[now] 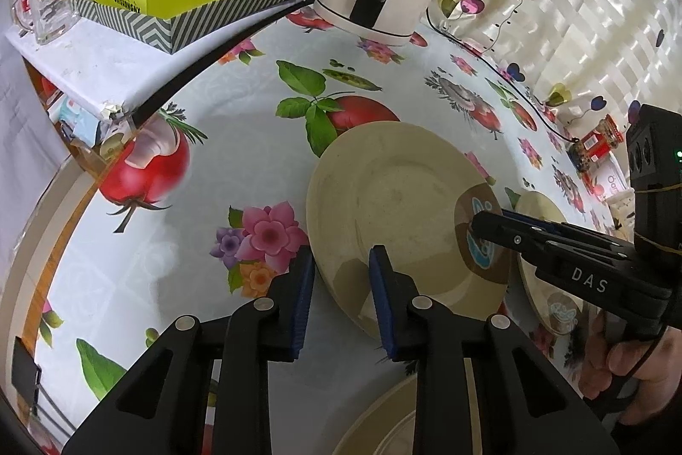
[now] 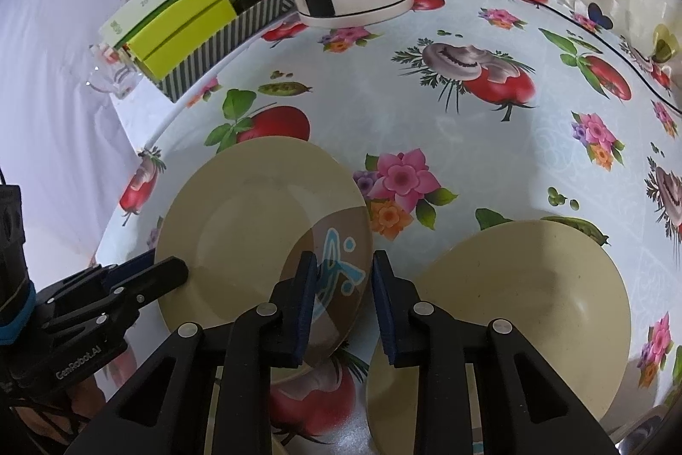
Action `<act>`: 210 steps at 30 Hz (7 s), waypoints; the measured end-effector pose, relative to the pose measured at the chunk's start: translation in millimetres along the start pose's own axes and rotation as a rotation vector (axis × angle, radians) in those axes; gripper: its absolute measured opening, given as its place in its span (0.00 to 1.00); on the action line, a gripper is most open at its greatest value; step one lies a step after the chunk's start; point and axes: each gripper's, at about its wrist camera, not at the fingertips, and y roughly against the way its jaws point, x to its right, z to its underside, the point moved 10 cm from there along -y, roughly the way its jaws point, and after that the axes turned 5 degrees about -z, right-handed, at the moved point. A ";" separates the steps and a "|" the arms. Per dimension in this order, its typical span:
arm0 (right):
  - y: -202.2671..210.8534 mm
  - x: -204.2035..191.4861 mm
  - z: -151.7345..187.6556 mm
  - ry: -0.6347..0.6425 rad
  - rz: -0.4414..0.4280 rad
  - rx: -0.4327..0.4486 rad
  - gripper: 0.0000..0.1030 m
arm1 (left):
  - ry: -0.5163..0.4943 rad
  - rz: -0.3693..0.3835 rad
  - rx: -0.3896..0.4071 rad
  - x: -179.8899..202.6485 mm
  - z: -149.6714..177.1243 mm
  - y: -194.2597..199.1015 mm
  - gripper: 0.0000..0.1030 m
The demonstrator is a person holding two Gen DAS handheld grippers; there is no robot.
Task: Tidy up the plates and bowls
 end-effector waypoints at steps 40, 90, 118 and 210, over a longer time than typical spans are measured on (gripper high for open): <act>59.1 -32.8 83.1 -0.012 -0.014 0.001 0.25 | -0.051 -0.025 -0.015 14.1 79.0 71.2 0.27; 57.9 -43.5 144.7 0.015 0.015 -0.044 0.29 | -0.085 -0.073 -0.027 8.3 129.5 83.3 0.27; 67.4 -49.5 141.5 0.052 0.036 -0.001 0.26 | -0.073 -0.069 -0.026 6.1 128.1 82.0 0.27; 194.5 74.2 94.2 -0.085 0.162 0.226 0.46 | -0.242 0.082 -0.045 170.5 47.6 48.8 0.27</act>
